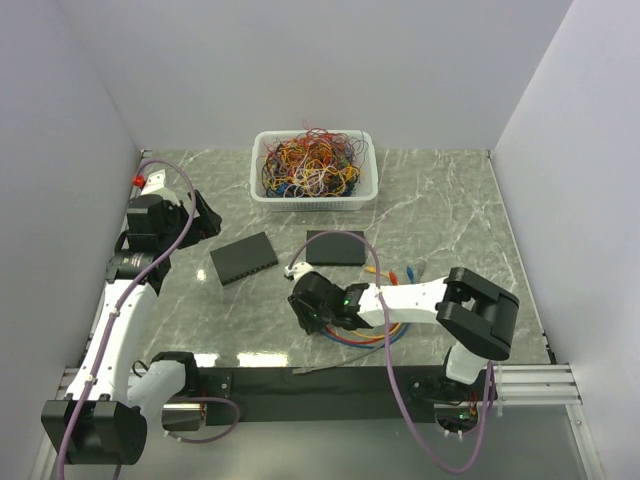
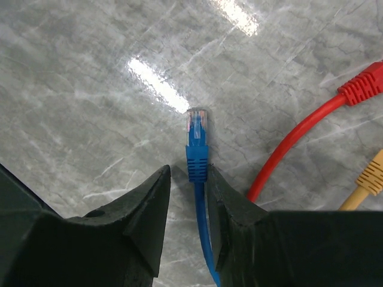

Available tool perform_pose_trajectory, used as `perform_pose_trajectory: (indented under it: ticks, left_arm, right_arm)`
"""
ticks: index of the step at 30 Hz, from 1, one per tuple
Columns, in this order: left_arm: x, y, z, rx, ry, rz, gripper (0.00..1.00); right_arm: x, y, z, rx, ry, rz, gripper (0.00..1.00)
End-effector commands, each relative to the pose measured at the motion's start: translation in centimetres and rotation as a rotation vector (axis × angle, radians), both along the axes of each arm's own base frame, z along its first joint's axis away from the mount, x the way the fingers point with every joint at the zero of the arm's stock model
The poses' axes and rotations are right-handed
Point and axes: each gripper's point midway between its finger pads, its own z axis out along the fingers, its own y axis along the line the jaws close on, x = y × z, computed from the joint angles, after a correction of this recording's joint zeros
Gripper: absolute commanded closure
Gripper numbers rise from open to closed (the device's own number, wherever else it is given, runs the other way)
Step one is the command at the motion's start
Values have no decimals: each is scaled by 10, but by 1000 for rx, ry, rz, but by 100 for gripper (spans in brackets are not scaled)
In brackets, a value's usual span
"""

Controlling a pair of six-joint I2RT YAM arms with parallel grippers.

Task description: Insert the plug into the switch port

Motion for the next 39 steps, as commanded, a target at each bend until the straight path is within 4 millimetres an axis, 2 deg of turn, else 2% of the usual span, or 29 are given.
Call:
perform_pose_trajectory:
  ticks: [1, 4, 7, 8, 10, 11, 15, 17, 19, 20, 21, 22, 23, 24, 25, 27, 28, 29, 30, 31, 33, 35, 39]
  left_arm:
    - [1, 1, 5, 17, -19, -1, 1]
    - [2, 1, 5, 17, -19, -1, 1]
    - [2, 2, 3, 18, -12, 0, 1]
    - [2, 2, 2, 20, -10, 3, 1]
    - [2, 3, 3, 23, -11, 7, 1]
    - [2, 3, 3, 22, -13, 7, 1]
    - [4, -2, 14, 6, -57, -19, 1]
    - [6, -6, 22, -22, -77, -24, 1]
    - [10, -11, 38, -44, -114, -42, 1]
    - [11, -13, 43, -57, -126, -46, 1]
    - [13, -19, 56, -72, -161, -77, 1]
    - [16, -23, 62, -80, -181, -103, 1]
    - [18, -28, 69, -89, -200, -130, 1]
    - [16, -42, 84, -116, -242, -214, 1]
    - [17, -50, 88, -128, -254, -262, 1]
    - [12, -68, 96, -172, -285, -375, 1]
    - [3, -83, 107, -220, -327, -470, 1]
    - [-1, -89, 110, -241, -350, -510, 1]
    - [-5, -94, 101, -270, -341, -540, 1]
    - [-15, -103, 112, -308, -384, -603, 1]
    - [-27, -111, 113, -338, -394, -666, 1]
    - [-42, -121, 118, -377, -424, -760, 4]
    - [-58, -129, 122, -425, -442, -839, 11]
  right_arm:
    - [7, 15, 10, 41, -20, -15, 62]
    - [8, 12, 7, 22, -29, -22, 62]
    - [8, 12, 6, 11, -40, -22, 73]
    - [7, 12, 4, 4, -40, -17, 80]
    - [8, 15, 5, 7, -48, -16, 86]
    - [7, 16, 9, 17, -57, -13, 91]
    - [11, 24, 29, 79, -88, -11, 97]
    - [15, 33, 50, 125, -114, 6, 100]
    - [15, 41, 70, 181, -133, 30, 100]
    - [16, 43, 91, 232, -161, 39, 100]
    - [12, 46, 102, 277, -149, 66, 100]
    - [13, 52, 133, 389, -165, 75, 100]
    - [20, 45, 139, 437, -149, 68, 100]
    - [19, 45, 151, 505, -134, 89, 100]
    - [7, 50, 184, 651, -116, 191, 100]
    - [12, 40, 202, 751, -94, 224, 100]
    - [0, 40, 217, 809, -79, 309, 100]
    - [-1, 39, 226, 832, -76, 336, 100]
    - [2, 34, 231, 848, -72, 360, 100]
    - [-8, 34, 238, 877, -46, 438, 100]
    - [-10, 29, 251, 925, -35, 493, 100]
    - [-18, 24, 257, 955, 6, 549, 100]
    - [-15, 22, 263, 982, 15, 570, 100]
